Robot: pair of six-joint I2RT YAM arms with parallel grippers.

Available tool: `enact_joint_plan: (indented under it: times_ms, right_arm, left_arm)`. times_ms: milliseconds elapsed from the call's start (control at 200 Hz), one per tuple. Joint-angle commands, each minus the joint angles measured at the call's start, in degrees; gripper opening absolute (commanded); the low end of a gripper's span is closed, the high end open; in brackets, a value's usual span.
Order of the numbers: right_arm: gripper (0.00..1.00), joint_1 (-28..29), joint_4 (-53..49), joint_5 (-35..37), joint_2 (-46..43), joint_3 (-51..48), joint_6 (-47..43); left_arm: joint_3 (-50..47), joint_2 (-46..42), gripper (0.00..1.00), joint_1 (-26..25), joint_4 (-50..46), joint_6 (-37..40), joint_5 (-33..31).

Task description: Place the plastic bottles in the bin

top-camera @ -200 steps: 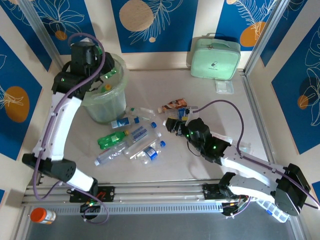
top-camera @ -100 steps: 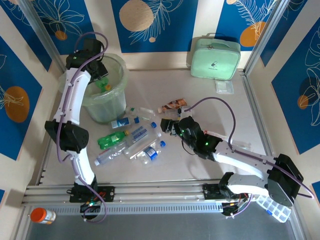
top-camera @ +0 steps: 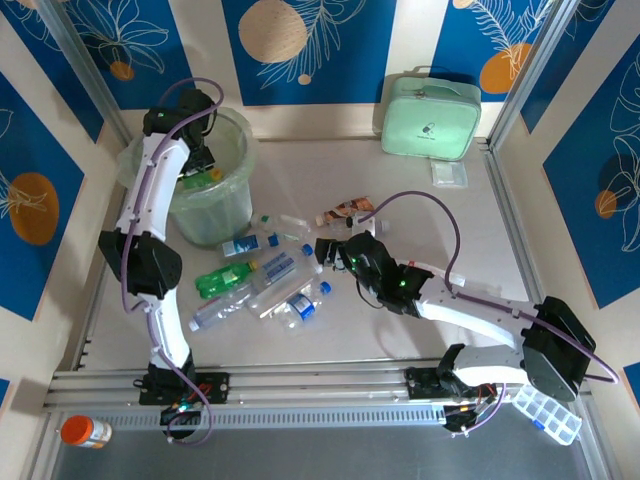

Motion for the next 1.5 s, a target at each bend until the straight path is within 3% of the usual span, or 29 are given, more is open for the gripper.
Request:
enact_joint_plan:
  times_ms: [0, 355, 630, 695, 765, 1296, 1331, 1496]
  right_arm:
    - [0.80, 0.2, 2.3, 3.3, -3.7, -1.2, 1.2]
    - [0.79, -1.2, 1.6, 2.1, -5.6, -2.0, 3.7]
    - [0.79, -1.2, 1.6, 2.1, -5.8, -2.1, 3.9]
    - [0.79, -1.3, 1.7, 2.1, -5.9, -2.1, 3.8]
    - [0.79, -1.3, 1.8, 2.0, -6.0, -2.2, 3.8]
    - [0.79, -1.5, 2.2, 1.4, -6.2, -2.5, 3.8]
    - [0.79, -1.5, 2.3, 1.3, -6.2, -2.5, 3.8]
    - [0.79, -1.6, 2.3, 1.2, -6.0, -2.5, 3.7]
  left_arm:
    - [-1.0, 2.1, 0.13, 1.0, -2.7, 2.5, -2.4]
    - [-2.9, 5.7, 0.18, 2.3, -1.5, 5.5, -1.9]
    - [-2.4, 7.2, 0.32, 4.3, -0.9, 4.7, 0.3]
    - [-2.0, 7.2, 0.47, 4.5, -1.1, 4.1, 1.0]
    - [-2.0, 6.8, 0.56, 4.6, -0.9, 4.0, 2.1]
    - [-3.1, 5.3, 0.75, 5.0, -0.8, 3.3, 5.0]
    - [-3.1, 5.2, 0.81, 5.0, -0.8, 3.3, 5.3]
    - [-3.1, 4.1, 0.80, 5.0, -0.6, 3.3, 4.9]
